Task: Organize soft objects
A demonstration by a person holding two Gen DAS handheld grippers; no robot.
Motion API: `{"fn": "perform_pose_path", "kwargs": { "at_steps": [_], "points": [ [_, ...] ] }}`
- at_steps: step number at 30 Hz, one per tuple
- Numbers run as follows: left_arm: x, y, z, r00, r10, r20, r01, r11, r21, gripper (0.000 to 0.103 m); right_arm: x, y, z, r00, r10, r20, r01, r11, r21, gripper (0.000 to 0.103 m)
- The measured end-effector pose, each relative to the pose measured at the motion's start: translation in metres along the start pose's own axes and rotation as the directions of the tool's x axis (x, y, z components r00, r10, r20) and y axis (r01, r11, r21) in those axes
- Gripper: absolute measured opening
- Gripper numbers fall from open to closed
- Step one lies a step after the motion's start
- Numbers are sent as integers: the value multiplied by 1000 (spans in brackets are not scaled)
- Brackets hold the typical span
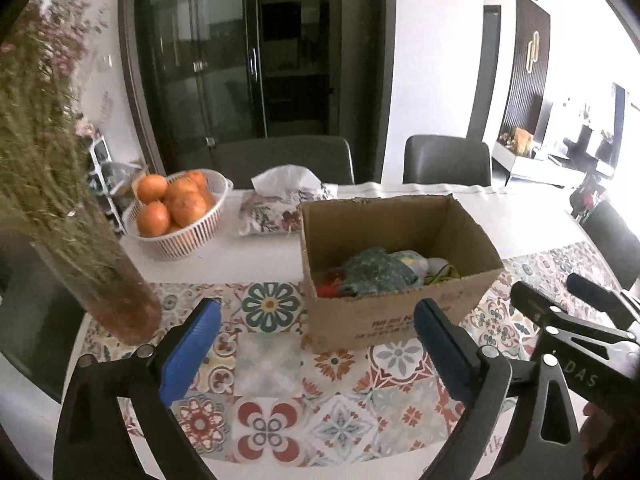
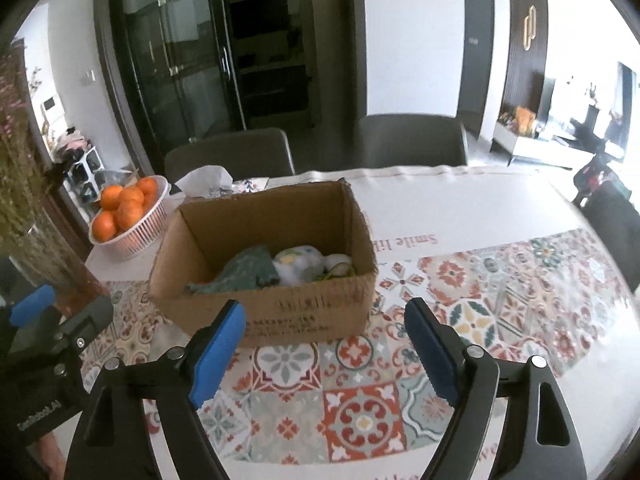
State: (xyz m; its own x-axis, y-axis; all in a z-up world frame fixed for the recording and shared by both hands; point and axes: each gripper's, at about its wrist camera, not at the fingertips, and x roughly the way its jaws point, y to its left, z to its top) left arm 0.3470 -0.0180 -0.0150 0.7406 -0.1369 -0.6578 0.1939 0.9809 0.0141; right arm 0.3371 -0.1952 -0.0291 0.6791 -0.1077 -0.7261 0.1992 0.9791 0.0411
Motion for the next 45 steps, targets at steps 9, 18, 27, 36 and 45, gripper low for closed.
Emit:
{"fn": "perform_pose_path", "kwargs": {
  "at_steps": [9, 18, 27, 36, 45],
  "points": [
    [-61, 0, -27, 998, -8, 55, 8, 1000, -2, 102, -63, 2, -33, 995, -42, 96, 43, 999, -14, 89],
    [-128, -13, -60, 993, 24, 118, -20, 999, -29, 103, -117, -12, -62, 988, -2, 156, 6, 1000, -24, 90],
    [-192, -27, -99, 987, 48, 156, -38, 997, -68, 103, -174, -29, -97, 978, 2, 211, 8, 999, -47, 90],
    [-241, -42, -132, 979, 62, 193, -52, 997, -56, 103, -223, -47, -137, 972, 22, 233, -13, 999, -43, 92],
    [-277, -56, -160, 972, 63, 228, -57, 998, -31, 103, -258, -61, -173, 969, 36, 244, -29, 999, -31, 93]
  ]
}}
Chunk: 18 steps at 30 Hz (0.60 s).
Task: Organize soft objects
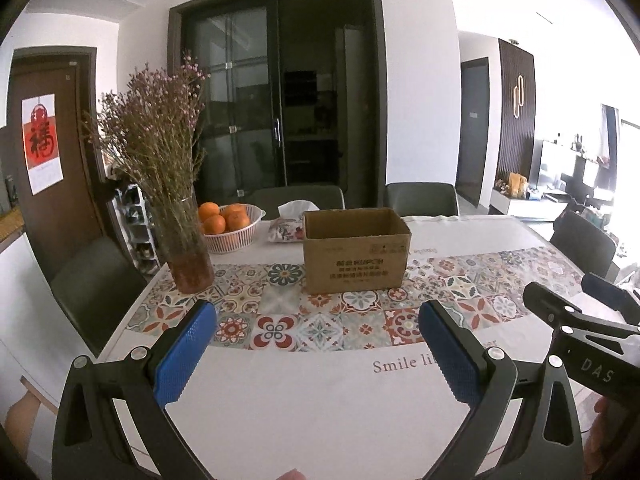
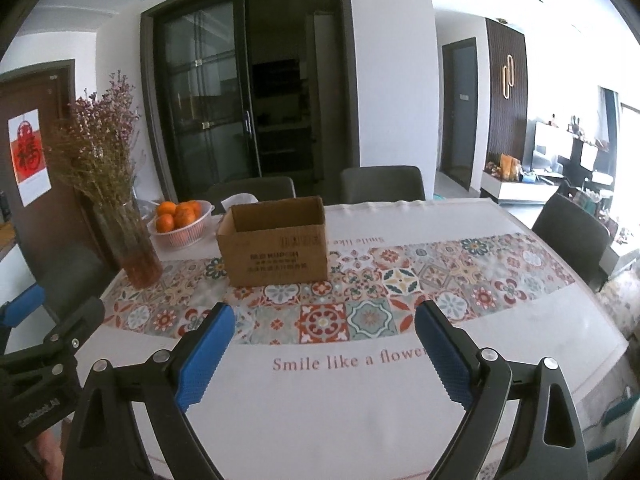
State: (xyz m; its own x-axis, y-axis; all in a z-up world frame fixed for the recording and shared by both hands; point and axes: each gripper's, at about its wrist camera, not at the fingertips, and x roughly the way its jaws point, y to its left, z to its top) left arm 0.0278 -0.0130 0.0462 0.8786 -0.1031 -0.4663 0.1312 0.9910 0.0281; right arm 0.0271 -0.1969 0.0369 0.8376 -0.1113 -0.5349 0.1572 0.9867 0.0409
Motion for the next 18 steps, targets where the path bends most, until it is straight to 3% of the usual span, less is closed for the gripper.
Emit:
{"fn": "perform_pose_path", "kwargs": {
  "at_steps": [18],
  "points": [
    [-27, -8, -12, 1000, -6, 25, 6, 1000, 8, 103, -26, -11, -24, 1000, 29, -2, -29, 999, 16, 93]
  ]
}}
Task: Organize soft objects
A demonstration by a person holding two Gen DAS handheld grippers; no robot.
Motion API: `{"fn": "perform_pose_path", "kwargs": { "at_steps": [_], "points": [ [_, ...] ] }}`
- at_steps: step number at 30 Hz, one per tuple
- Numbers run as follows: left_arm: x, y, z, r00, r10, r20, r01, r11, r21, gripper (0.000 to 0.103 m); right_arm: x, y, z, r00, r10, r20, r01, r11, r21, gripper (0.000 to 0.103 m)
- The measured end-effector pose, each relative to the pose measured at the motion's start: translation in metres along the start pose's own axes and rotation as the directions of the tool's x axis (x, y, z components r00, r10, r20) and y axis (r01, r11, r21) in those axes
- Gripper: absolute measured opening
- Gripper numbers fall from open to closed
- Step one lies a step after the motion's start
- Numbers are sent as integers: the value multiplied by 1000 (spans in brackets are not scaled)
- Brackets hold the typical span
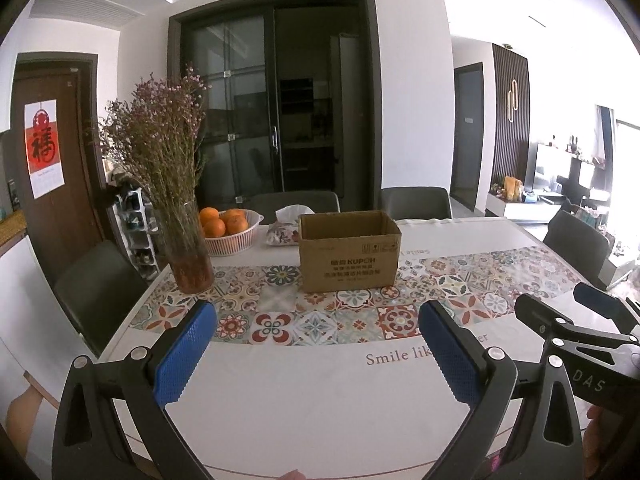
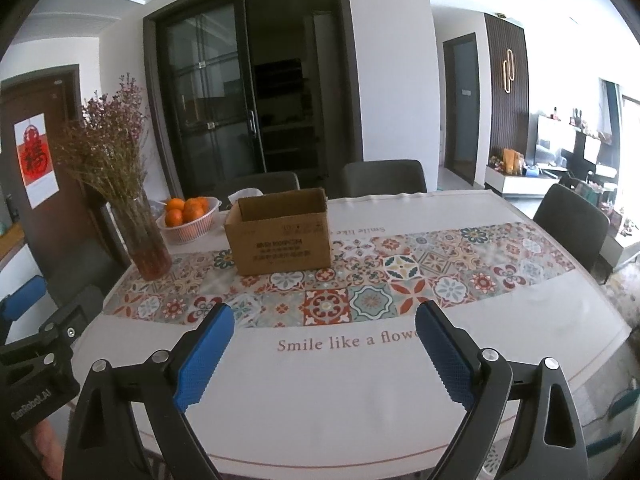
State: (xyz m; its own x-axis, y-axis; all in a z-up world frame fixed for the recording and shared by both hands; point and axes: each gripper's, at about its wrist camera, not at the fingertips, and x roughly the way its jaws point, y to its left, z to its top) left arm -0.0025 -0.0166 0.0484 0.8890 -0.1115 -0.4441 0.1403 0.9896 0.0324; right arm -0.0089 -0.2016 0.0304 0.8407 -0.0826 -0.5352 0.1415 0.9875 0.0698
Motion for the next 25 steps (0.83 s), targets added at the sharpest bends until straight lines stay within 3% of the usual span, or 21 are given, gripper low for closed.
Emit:
{"fn": "perform_pose_path", "kwargs": {
  "at_steps": [25],
  "points": [
    [-4, 6, -1, 1000, 10, -5, -11, 1000, -14, 103, -8, 1, 1, 1000, -10, 27, 10, 1000, -11, 93]
  ]
}}
